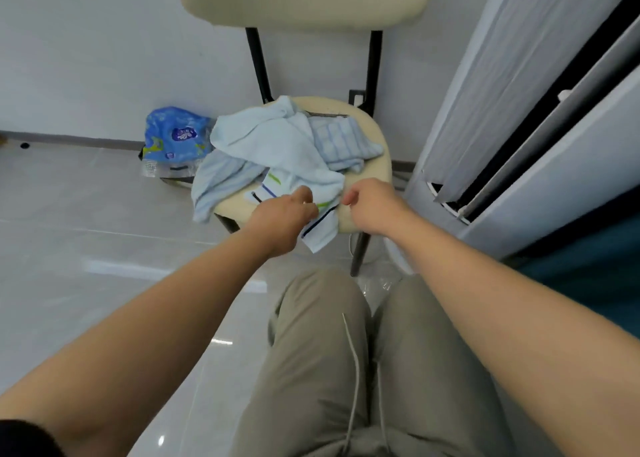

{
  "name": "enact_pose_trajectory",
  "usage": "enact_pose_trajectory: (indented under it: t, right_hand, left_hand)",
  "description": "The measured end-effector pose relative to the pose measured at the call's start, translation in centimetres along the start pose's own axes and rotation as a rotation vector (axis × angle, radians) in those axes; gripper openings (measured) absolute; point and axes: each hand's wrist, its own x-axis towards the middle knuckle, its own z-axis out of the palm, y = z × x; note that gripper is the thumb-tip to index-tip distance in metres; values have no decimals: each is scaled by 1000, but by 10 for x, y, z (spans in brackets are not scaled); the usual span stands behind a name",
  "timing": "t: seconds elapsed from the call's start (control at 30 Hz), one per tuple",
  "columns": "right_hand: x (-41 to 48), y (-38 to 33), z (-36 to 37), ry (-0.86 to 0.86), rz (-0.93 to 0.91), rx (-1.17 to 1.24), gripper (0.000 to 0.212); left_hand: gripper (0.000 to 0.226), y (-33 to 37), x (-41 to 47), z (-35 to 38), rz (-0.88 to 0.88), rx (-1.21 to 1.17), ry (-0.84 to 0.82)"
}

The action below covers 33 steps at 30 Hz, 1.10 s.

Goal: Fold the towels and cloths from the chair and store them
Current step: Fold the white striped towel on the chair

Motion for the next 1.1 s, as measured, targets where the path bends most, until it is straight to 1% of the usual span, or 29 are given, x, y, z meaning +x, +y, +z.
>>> enact_pose_trajectory:
  t: [0.1,0.23,0.37,0.57,0.7,0.8,1.0,1.1]
  right_hand:
    - [-26,-5,-6,51,0,31,25]
    - [-35,-16,-25,84,-7,28,25]
    - [-34,-17,-28,136,-7,71,31]
    - [-25,-3,-23,118,-14,61,31]
    - [-20,9,-21,101,0,50,33]
    - [-17,16,-21,95,-3,54,33]
    - [-14,20,-21,81,-15,52,29]
    - [-13,22,-23,88,-17,63,28]
  left_hand:
    - [50,4,-12,0,41,-10,0]
    - [42,5,-13,-6,94,72,-2]
    - [38,3,-13,-4,73,104,3]
    - [46,-6,0,20,87,84,-35]
    - [55,-3,9,34,26,171,25]
    - [60,3,12,41,-7,188,41]
    - [49,7,20,45,-7,181,106]
    - [39,6,25,45,4,182,108]
